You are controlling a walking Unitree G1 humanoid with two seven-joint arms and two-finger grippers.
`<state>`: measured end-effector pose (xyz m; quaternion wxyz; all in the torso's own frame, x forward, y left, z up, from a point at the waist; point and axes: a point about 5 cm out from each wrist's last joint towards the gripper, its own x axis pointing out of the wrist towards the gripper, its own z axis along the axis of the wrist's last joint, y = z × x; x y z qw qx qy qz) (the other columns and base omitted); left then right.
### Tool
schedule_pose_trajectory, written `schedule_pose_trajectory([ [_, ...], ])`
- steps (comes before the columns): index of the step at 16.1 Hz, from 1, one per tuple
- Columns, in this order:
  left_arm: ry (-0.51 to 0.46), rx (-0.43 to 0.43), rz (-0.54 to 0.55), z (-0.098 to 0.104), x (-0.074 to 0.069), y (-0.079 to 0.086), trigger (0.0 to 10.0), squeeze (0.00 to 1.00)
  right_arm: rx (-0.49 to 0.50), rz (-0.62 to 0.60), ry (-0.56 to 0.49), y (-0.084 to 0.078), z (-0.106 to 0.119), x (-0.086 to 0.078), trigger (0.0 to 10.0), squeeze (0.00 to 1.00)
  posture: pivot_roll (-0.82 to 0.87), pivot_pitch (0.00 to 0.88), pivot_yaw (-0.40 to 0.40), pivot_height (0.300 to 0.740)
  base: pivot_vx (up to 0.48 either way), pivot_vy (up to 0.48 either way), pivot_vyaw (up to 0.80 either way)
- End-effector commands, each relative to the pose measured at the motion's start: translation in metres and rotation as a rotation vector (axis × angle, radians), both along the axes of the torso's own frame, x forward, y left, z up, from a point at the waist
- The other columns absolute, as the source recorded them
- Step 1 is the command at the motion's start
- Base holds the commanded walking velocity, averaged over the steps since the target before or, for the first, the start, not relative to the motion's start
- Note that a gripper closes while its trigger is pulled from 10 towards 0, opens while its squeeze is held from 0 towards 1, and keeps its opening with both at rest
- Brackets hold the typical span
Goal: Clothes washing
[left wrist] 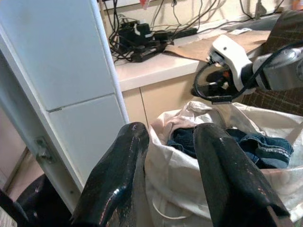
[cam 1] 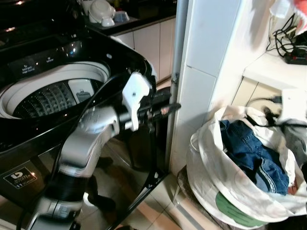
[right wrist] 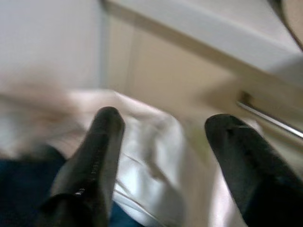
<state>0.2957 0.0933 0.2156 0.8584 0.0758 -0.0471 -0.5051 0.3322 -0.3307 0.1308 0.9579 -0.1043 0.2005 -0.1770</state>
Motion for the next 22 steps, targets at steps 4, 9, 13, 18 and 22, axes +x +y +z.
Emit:
schedule_pose_trajectory([
  [4, 0.014, 0.011, -0.001, 0.010, -0.015, 0.010, 10.0, 0.00, 0.015, -0.111, 0.006, -0.016, -0.017, -0.010, 10.0, 1.00, 0.08, 0.004, 0.081, 0.740, 0.000, 0.000, 0.00],
  [9, 0.050, 0.043, -0.050, 0.010, -0.033, 0.014, 10.0, 0.00, 0.116, -0.128, 0.071, -0.011, -0.048, -0.023, 10.0, 0.00, 0.13, 0.028, 0.089, 0.740, 0.000, 0.000, 0.00],
  [13, 0.055, 0.050, -0.036, 0.013, -0.035, 0.016, 10.0, 0.00, 0.177, -0.145, 0.061, -0.006, -0.059, -0.028, 0.0, 0.00, 0.15, 0.038, 0.093, 0.740, 0.000, 0.000, 0.00],
  [18, 0.071, 0.048, -0.033, 0.015, -0.039, 0.019, 10.0, 0.00, 0.182, -0.169, 0.062, -0.006, -0.064, -0.031, 0.0, 0.00, 0.17, 0.035, 0.087, 0.740, 0.000, 0.000, 0.00],
  [22, 0.077, 0.050, -0.031, 0.016, -0.040, 0.019, 10.0, 0.00, 0.188, -0.171, 0.056, -0.005, -0.064, -0.030, 0.0, 0.00, 0.17, 0.029, 0.086, 0.740, 0.000, 0.000, 0.00],
])
